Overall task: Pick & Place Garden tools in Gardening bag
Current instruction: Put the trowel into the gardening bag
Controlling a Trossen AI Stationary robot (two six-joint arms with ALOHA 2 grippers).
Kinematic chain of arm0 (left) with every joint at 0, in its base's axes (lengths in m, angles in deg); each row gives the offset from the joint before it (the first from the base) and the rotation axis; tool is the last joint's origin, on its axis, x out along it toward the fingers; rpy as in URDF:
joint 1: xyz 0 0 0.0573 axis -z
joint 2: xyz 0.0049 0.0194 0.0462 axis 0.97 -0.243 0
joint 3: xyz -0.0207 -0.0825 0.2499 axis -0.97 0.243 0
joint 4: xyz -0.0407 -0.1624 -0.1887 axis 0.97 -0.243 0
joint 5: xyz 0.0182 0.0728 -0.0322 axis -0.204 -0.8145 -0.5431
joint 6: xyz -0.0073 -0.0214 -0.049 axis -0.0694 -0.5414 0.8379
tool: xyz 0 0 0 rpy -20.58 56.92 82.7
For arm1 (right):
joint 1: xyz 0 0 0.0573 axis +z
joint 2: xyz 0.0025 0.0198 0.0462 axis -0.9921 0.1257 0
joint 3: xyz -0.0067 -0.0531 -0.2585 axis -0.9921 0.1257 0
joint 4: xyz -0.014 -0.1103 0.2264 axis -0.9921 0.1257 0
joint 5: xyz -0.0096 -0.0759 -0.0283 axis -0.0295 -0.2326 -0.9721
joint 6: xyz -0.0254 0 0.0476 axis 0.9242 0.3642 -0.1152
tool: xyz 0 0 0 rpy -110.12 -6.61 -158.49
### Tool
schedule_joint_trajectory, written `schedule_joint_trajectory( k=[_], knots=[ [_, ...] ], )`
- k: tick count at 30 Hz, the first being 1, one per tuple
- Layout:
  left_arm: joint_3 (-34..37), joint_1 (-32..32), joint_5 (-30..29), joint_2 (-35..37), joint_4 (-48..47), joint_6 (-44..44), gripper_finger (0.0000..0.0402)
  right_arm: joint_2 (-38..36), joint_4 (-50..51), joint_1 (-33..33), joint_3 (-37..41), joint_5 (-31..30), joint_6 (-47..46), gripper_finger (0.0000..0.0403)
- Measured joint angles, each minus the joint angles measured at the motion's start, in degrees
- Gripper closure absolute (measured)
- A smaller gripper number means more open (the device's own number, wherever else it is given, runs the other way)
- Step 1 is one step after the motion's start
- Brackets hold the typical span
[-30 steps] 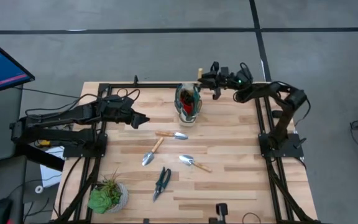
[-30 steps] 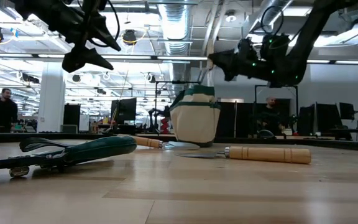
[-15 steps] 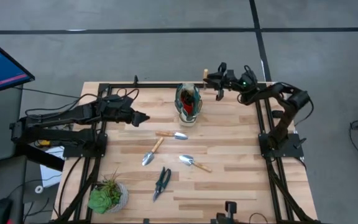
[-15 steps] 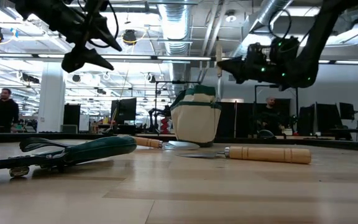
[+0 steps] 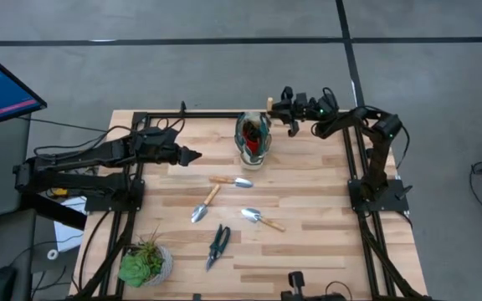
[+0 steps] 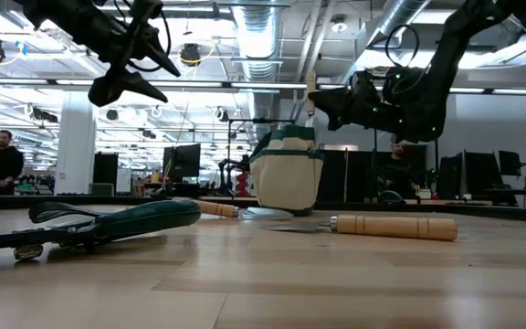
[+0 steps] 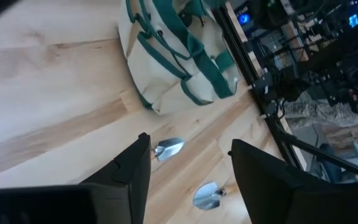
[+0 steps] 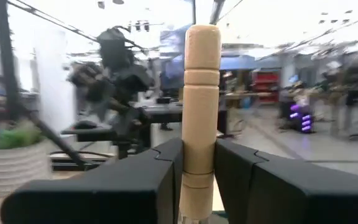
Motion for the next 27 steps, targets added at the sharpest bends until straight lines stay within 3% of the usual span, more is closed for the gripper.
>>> schedule_joint_trajectory(
  k=[4, 9, 17, 27],
  knots=[
    [0.0, 0.0, -0.5, 0.0, 0.0, -0.1, 0.0226, -4.6, -0.1, 0.4, 0.9, 3.2, -3.5, 0.0343],
    [0.0, 0.0, -1.5, 0.0, 0.4, -1.2, 0.0226, -9.7, 1.4, 2.9, 5.6, 1.1, -3.0, 0.0343],
    [0.0, 0.0, -1.7, 0.0, 1.0, -1.3, 0.0227, -12.1, 0.6, 7.7, 17.6, -16.8, 4.3, 0.0342],
    [0.0, 0.0, -1.5, 0.0, 2.1, -2.7, 0.0227, -11.3, 5.7, 16.9, 16.0, -33.0, 13.8, 0.0342]
  ],
)
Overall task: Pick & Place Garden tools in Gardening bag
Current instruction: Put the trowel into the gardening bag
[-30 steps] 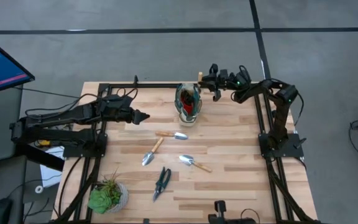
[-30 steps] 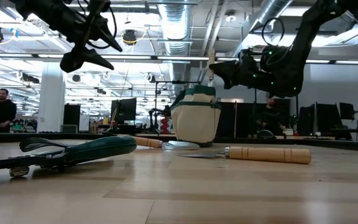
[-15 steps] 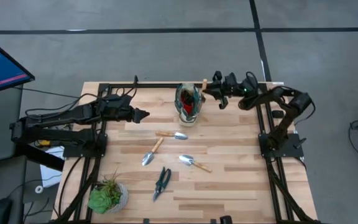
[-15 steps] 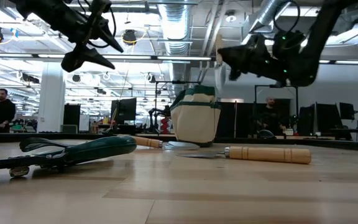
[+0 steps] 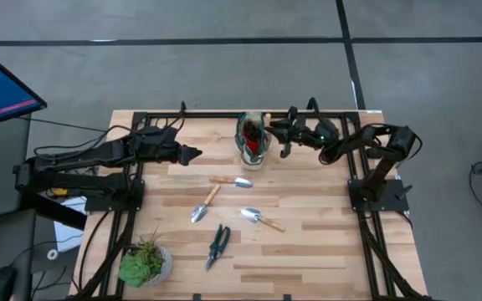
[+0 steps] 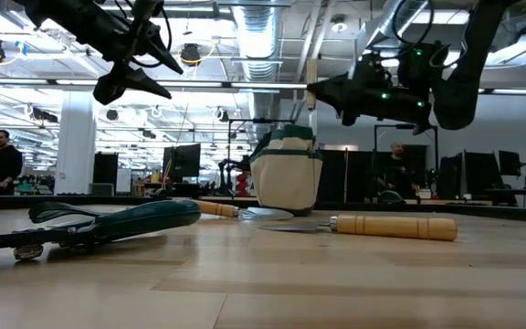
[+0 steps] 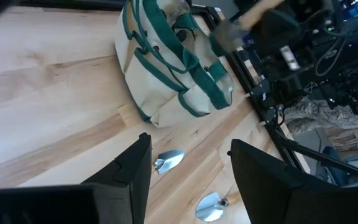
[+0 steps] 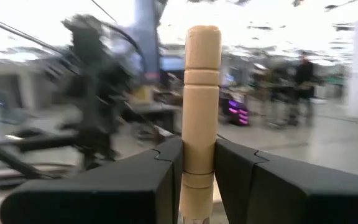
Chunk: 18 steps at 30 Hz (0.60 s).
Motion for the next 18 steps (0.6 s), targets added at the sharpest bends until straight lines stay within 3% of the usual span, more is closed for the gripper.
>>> schedule_joint_trajectory(
  k=[11, 18],
  knots=[
    [0.0, 0.0, 1.1, 0.0, 0.5, -0.2, 0.0227, 0.0, 4.2, 0.7, 0.3, -8.0, 4.3, 0.0342],
    [0.0, 0.0, 1.1, 0.0, 0.8, -0.2, 0.0227, 0.0, 4.6, 1.2, 0.3, -9.3, 4.8, 0.0342]
  ],
)
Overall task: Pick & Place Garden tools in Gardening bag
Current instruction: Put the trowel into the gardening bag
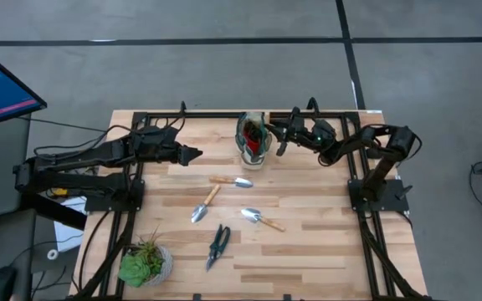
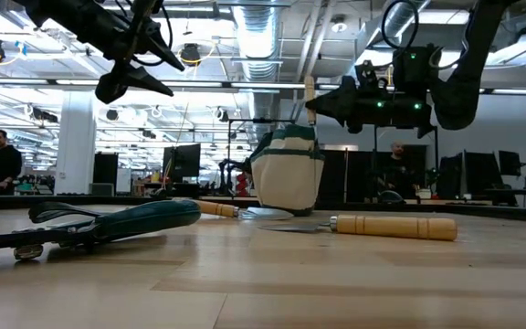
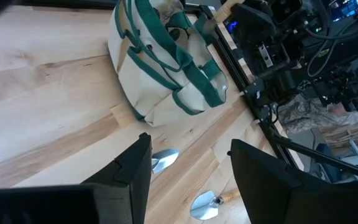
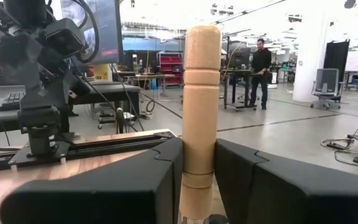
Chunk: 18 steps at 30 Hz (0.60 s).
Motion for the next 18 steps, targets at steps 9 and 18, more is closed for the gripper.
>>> schedule_joint_trajectory(
  k=[9, 18],
  knots=[
    [0.0, 0.0, 0.0, 0.0, 0.0, -0.4, 0.0227, 0.0, 1.2, 3.1, 0.0, -3.2, 0.1, 0.0342],
    [0.0, 0.0, 0.0, 0.0, 0.6, -0.4, 0.0227, 2.3, 2.2, 4.5, 0.1, -6.0, 1.1, 0.0342]
  ],
)
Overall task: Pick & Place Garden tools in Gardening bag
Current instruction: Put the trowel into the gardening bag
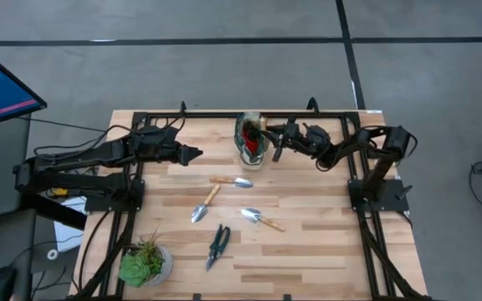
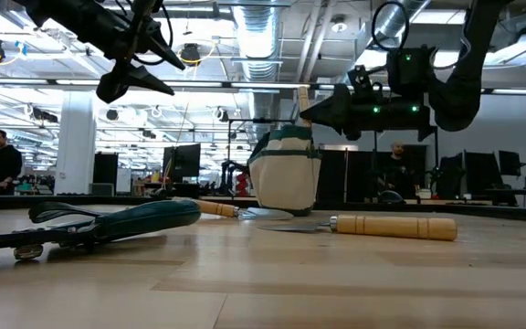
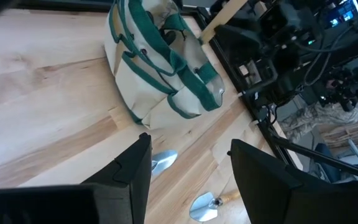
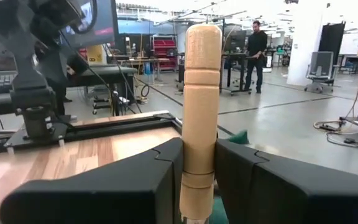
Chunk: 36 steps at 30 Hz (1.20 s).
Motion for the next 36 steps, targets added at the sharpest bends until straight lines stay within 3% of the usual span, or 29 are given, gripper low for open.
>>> schedule_joint_trajectory(
  k=[10, 24, 29, 36],
  knots=[
    [0.0, 0.0, 0.0, 0.0, 1.1, 0.0, 0.0227, 5.1, -7.1, 0.9, 0.0, -0.1, -1.5, 0.0322],
    [0.0, 0.0, 0.0, 0.0, 1.9, 0.0, 0.0227, 4.8, -2.2, -0.2, 0.0, 0.1, -1.7, 0.0187],
    [0.0, 0.2, 0.1, 0.0, 2.0, -1.0, 0.0227, 1.5, 0.6, -0.1, 0.0, 0.2, -0.8, 0.0155],
    [0.0, 0.2, 0.2, 0.0, 2.0, -1.5, 0.0227, -8.7, 13.1, -0.1, 0.0, 0.2, 4.0, 0.0154]
  ],
)
